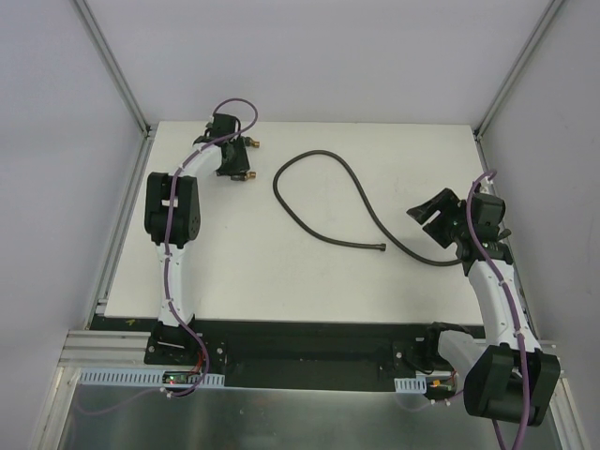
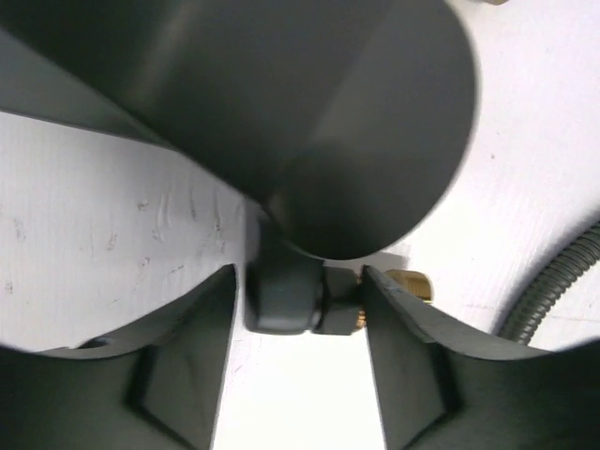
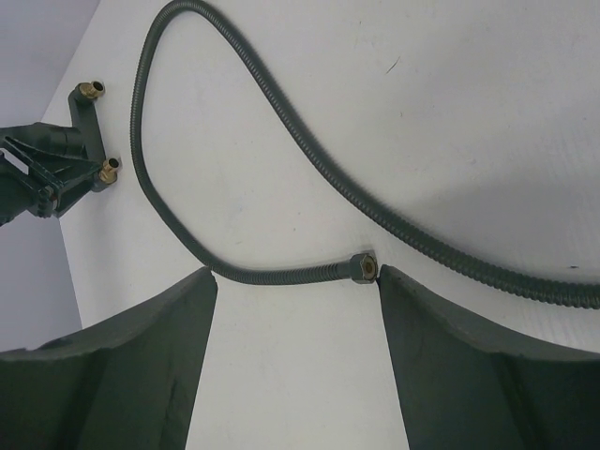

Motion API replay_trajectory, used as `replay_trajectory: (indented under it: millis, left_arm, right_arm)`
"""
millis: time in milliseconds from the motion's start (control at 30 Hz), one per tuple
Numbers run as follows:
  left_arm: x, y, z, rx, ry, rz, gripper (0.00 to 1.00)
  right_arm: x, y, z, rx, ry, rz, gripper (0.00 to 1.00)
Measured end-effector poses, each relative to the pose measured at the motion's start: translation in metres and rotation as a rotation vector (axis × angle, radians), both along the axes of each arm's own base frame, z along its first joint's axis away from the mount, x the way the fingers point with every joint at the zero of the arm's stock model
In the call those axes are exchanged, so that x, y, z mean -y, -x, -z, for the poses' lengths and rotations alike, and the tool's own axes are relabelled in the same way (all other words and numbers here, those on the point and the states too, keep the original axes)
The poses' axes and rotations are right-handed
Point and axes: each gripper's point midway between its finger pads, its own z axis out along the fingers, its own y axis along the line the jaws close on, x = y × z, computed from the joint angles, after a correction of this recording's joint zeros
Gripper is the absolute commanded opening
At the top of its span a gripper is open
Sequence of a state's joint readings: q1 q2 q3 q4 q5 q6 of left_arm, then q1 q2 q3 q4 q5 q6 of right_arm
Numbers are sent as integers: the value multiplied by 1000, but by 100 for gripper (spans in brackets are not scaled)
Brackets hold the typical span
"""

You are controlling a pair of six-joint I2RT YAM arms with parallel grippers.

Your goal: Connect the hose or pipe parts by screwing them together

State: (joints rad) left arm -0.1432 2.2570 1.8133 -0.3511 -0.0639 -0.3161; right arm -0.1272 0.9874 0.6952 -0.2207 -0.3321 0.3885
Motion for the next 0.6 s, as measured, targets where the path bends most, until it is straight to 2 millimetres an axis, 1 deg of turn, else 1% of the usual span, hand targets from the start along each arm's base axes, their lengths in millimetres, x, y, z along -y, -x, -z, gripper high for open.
replay_trajectory:
  millis: [33, 67, 100, 200, 233, 333, 433, 467, 533, 600]
  left_arm:
    - [1, 0, 0, 0, 2, 1, 36]
    - [1, -1, -1, 0, 1, 4, 28]
    - [1, -1, -2, 1, 1, 7, 16]
    - [5, -1, -5, -2, 14, 31, 2]
    - [4, -1, -4, -4, 13, 31, 0]
    - [4, 1, -5, -10, 12, 35, 0]
    - [6, 8, -4, -15, 23, 45, 0]
    - [7, 11, -6, -18, 29, 49, 0]
    - [7, 26, -5, -38, 41, 59, 0]
    - [10, 47, -7, -71, 62, 75, 0]
  right_arm:
    - [0, 0, 0, 2, -2, -2, 72]
    - [-1, 0, -1, 2, -4, -4, 73]
    - [-2, 0, -1, 3, -7, -7, 72]
    - [-4, 1, -2, 7, -16, -16, 72]
    - [-4, 1, -3, 10, -17, -19, 73]
    - [-8, 4, -4, 22, -27, -37, 73]
    - [-19, 6, -6, 48, -45, -84, 73]
    - [-26, 6, -7, 60, -53, -112, 73]
    - [-43, 7, -11, 89, -57, -176, 73]
    - [-69, 9, -15, 123, -52, -265, 72]
